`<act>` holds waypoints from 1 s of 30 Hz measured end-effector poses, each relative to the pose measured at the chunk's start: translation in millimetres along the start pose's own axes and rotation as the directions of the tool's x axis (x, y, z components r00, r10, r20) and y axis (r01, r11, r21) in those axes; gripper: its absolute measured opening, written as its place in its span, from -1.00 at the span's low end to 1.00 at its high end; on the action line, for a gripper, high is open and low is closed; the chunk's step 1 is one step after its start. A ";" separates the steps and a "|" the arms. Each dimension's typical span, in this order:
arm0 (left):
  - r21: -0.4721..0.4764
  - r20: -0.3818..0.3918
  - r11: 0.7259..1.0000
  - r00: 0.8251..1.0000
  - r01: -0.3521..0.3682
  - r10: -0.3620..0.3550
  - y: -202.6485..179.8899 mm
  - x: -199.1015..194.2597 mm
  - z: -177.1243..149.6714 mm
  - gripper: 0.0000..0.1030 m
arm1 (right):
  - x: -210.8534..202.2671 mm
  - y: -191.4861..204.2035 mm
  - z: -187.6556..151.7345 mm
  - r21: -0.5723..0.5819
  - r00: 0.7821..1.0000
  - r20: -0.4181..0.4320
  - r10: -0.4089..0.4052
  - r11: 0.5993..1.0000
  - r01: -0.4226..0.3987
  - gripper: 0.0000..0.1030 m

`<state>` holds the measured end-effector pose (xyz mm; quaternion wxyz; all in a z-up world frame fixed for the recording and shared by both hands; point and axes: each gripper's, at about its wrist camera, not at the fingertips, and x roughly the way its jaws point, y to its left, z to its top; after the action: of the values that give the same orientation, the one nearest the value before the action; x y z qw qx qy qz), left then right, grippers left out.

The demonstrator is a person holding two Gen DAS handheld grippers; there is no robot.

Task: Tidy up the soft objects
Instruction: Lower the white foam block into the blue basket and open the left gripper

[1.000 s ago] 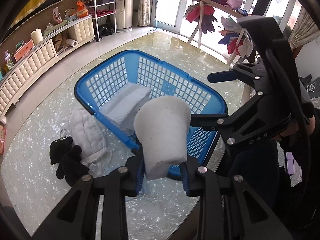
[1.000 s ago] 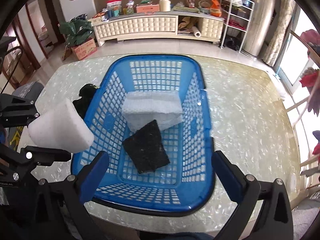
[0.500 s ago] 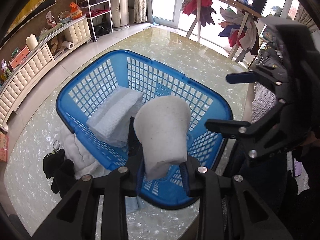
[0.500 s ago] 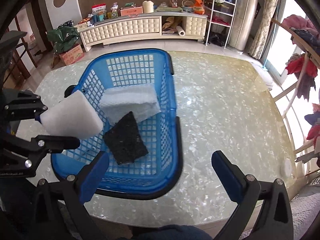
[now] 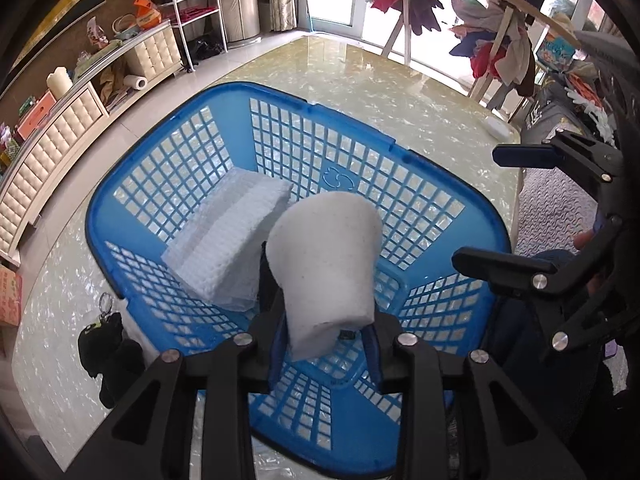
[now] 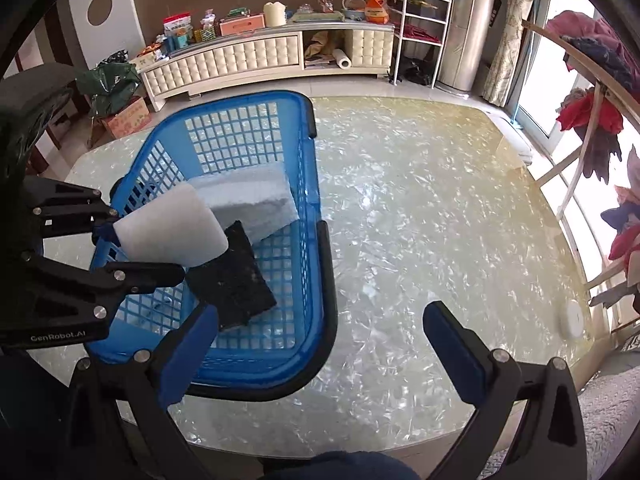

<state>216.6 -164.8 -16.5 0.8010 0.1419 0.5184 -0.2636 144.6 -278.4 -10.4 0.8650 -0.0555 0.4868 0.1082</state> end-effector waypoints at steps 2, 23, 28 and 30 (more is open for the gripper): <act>0.018 -0.007 1.000 1.000 -0.016 0.016 -0.7 4.6 2.1 -0.35 | 3.3 -1.7 -1.9 0.009 1.000 -0.009 0.003 1.000 -0.003 0.99; 0.027 -0.065 0.996 0.994 -0.088 0.090 -5.7 27.7 9.7 0.41 | -0.3 -17.9 -6.9 0.094 1.000 0.024 0.012 0.995 -0.014 0.99; -0.006 -0.052 0.999 0.997 -0.052 0.052 0.5 21.5 8.3 0.64 | -3.3 -20.6 -8.8 0.107 0.999 0.037 0.023 0.994 -0.026 0.99; -0.008 -0.042 0.998 0.997 -0.064 0.064 -1.0 15.8 6.3 0.73 | -4.5 -20.3 -9.0 0.106 0.999 0.041 0.025 0.994 -0.029 0.99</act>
<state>225.9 -173.1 -28.1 0.7988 0.1600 0.5313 -0.2323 139.7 -300.6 -11.4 0.8748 -0.0004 0.4752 0.0946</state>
